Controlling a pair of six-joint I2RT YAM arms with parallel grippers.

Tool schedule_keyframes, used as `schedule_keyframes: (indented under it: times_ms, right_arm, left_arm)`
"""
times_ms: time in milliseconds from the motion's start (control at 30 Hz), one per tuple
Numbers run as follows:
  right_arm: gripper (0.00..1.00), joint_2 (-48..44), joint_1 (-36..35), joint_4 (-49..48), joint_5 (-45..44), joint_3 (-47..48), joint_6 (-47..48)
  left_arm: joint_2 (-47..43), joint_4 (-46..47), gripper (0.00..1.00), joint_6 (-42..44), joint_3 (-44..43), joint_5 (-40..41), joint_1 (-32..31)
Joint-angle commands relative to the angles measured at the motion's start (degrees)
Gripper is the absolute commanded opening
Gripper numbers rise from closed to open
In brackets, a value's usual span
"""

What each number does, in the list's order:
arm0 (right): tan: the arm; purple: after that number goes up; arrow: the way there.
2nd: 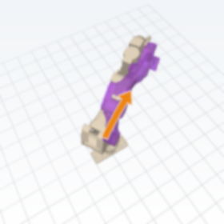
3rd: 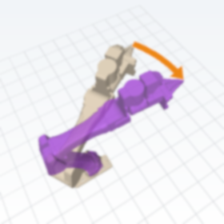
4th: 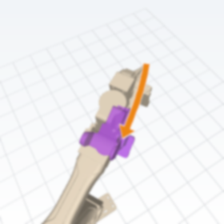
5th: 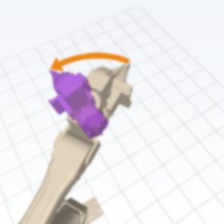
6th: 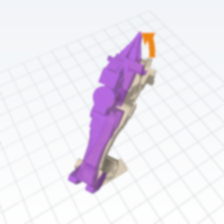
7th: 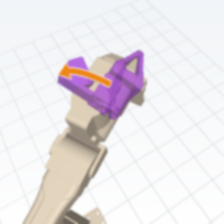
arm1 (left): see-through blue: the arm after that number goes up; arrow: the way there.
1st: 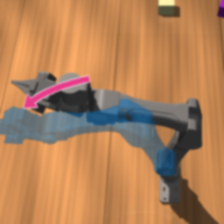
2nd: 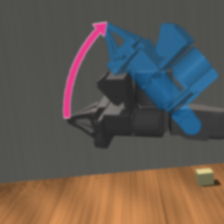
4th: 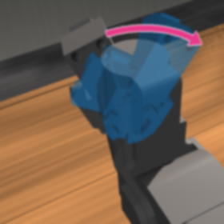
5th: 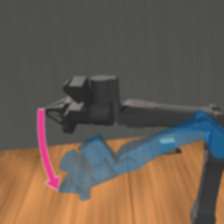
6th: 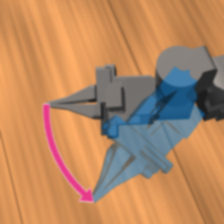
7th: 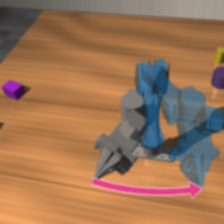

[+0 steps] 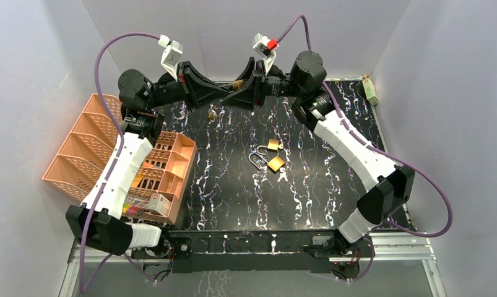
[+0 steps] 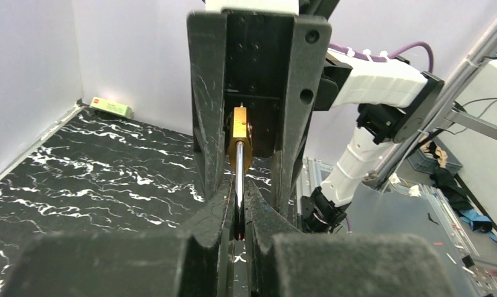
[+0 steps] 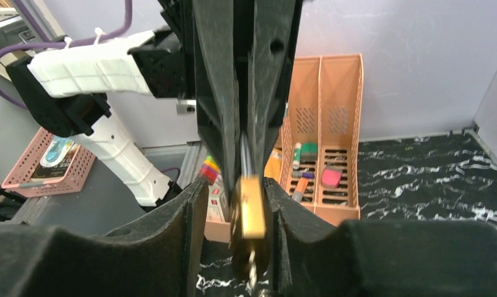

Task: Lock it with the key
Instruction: Lock the lock.

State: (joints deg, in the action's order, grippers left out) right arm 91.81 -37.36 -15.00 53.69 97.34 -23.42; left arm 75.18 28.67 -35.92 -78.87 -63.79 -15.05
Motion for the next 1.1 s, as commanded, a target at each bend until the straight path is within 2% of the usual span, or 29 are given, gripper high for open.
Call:
schedule_keyframes:
  times_ms: [0, 133, 400, 433, 500, 567, 700, 833, 867, 933, 1000, 1033, 1067]
  right_arm:
    - [0.47, -4.7, 1.6, -0.5, 0.6, -4.0, 1.1]
    - [0.54, -7.2, 4.5, -2.4, 1.0, -6.8, -0.3]
    - [0.54, -7.8, 8.5, -5.4, 3.0, -7.5, -3.0]
    - [0.56, -7.5, 8.4, -5.4, 2.6, -7.0, -3.0]
    - [0.65, -7.1, 8.4, -6.5, 1.6, -6.9, -3.1]
    - [0.68, -6.8, 8.5, -7.4, 0.2, -6.4, -2.9]
    - [0.68, -4.7, 8.4, -8.0, 0.5, -3.4, -3.4]
    - [0.63, -2.6, 8.4, -11.4, 1.6, -1.2, -5.6]
    - [0.58, -2.2, 8.4, -12.9, 2.1, -1.1, -6.6]
    - [0.38, -1.3, 8.4, -14.5, 3.0, -0.4, -8.1]
    - [0.31, -1.0, 8.4, -15.2, 3.1, -0.3, -8.7]
    - [0.2, -1.1, 8.4, -15.1, 3.5, -0.5, -8.4]
    - [0.02, -1.4, 8.6, -13.8, 3.8, -0.9, -7.0]
  left_arm:
    - [-0.9, -0.3, 0.0, 1.9, -3.4, 2.6, 1.6]
    - [-0.8, -2.8, 0.0, 3.4, -4.4, 2.6, 2.8]
    - [-1.3, -4.5, 0.0, 4.5, -4.1, 1.5, 4.2]
    - [-1.3, -4.3, 0.0, 4.4, -3.8, 1.4, 4.2]
    - [-1.4, -3.6, 0.0, 3.7, -3.3, 1.1, 4.2]
    - [-1.3, -3.2, 0.0, 3.3, -3.1, 0.7, 4.2]
    - [-1.6, -2.8, 0.0, 2.9, -2.7, 0.3, 4.2]
    - [-1.8, -2.0, 0.0, 2.4, -1.9, 0.0, 4.2]
    - [-1.8, -1.9, 0.0, 2.4, -1.7, -0.1, 4.2]
    - [-1.5, -1.7, 0.0, 2.3, -1.7, -0.4, 4.2]
    - [-1.3, -1.9, 0.0, 2.4, -1.9, -0.6, 4.3]
    - [-1.2, -3.1, 0.0, 3.5, -2.0, -0.7, 4.2]
    - [-0.4, -6.4, 0.0, 5.9, -4.1, -1.0, 4.5]
